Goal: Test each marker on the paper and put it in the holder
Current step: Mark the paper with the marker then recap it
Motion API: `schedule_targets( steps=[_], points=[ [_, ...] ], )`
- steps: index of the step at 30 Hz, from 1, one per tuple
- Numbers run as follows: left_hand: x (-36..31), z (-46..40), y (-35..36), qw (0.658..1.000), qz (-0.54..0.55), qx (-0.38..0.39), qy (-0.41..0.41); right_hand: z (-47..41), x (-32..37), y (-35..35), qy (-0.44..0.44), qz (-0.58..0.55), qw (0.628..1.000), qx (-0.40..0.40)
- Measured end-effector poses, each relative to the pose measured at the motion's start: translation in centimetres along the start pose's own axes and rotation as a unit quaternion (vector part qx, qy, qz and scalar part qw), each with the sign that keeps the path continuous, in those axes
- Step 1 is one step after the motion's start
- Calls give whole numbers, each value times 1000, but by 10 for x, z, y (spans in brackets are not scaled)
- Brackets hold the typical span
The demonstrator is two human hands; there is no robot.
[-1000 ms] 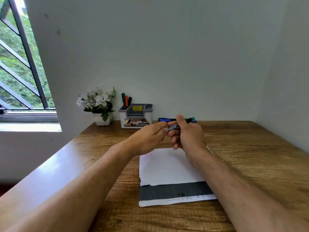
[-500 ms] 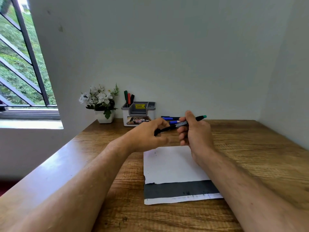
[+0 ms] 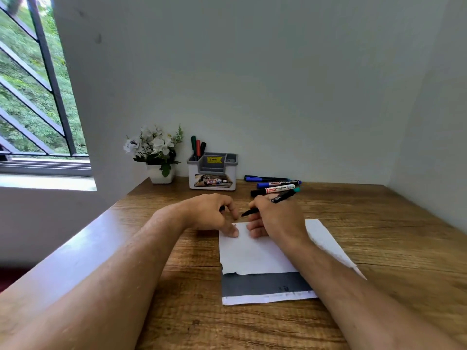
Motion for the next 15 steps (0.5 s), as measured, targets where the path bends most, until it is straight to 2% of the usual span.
schedule_targets(
  steps=[15],
  points=[
    [-4,0,2,1000,11,20,5,0,3,5,-70,148,986,11]
  ],
)
Point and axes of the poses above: each hand's wrist, its own z-axis away from the middle knuckle, its own y-axis out of the palm, x = y × z, the point moved 10 cm from there along -z, towards the middle knuckle, and after that the axes turned 5 degrees about -z, right-handed, at the moved point
